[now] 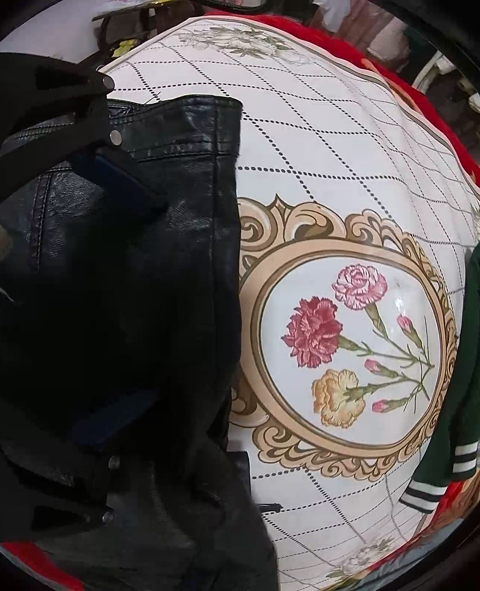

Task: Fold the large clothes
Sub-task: 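Lay the hem over the jacket toward the collar with both tools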

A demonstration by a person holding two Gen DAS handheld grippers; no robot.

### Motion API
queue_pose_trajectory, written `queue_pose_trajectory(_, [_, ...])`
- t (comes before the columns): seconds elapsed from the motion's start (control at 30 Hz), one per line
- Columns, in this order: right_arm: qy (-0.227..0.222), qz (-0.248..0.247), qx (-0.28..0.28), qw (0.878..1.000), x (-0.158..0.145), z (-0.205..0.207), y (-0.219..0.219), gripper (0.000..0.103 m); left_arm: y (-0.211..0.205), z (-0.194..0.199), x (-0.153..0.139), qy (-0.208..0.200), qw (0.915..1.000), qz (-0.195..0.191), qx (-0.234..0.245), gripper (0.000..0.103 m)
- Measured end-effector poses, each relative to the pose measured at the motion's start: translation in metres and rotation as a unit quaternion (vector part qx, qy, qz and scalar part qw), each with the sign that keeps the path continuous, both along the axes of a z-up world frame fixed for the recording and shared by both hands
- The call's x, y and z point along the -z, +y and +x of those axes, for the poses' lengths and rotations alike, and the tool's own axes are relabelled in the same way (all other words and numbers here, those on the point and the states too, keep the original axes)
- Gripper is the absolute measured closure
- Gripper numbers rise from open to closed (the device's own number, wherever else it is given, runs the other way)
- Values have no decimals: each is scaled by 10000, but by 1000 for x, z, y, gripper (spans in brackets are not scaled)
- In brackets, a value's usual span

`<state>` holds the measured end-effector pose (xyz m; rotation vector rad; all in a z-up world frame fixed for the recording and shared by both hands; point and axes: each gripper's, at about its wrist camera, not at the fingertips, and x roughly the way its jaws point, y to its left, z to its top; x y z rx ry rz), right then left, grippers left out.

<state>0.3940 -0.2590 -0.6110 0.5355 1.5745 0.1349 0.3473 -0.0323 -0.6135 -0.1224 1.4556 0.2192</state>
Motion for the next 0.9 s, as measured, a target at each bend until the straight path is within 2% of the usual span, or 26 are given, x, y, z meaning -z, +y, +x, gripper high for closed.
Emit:
queue_pose_trajectory(0.13, [309,-306,89,9990,31,19,0,57,8,2,2,-24,9999,-74,-154,0])
queue_pose_trajectory(0.33, [546,-535,308,9966,55,35,-7,58,12,10,-1,-43,9999,-52,-154,0])
queue_pose_trajectory(0.43, [642,-666,214,9955,58,44,-2,57,16,10,-3,-20,9998,-71,-193,0])
queue_pose_trajectory(0.53, [630,-307,246,9972,44,42,-14,57,17,6,-11,-15,9998,-43,-202,0])
queue_pose_trajectory(0.6, [413,20,231,9989,17,32,-24,57,18,0,-22,-77,9997,-41,-208,0])
queue_pose_trajectory(0.67, [232,144,47,9996,-5,16,-27,57,21,-6,-34,-135,9996,-74,-230,0])
queue_pose_trajectory(0.73, [329,204,-90,9992,-9,-2,-27,57,22,-14,-39,-48,9994,-157,-305,0])
queue_pose_trajectory(0.77, [519,283,-138,9982,-2,-11,-26,57,21,-16,-39,-32,9991,-231,-349,0])
queue_pose_trajectory(0.83, [1089,158,-159,9938,27,-34,-25,66,16,-23,-40,25,9990,-260,-373,0])
queue_pose_trajectory(0.87, [1243,-19,-182,9921,45,-44,-25,78,12,-25,-37,77,9991,-253,-338,0])
queue_pose_trajectory(0.9, [1224,-148,-249,9921,57,-49,-25,82,8,-26,-34,125,9992,-239,-306,0])
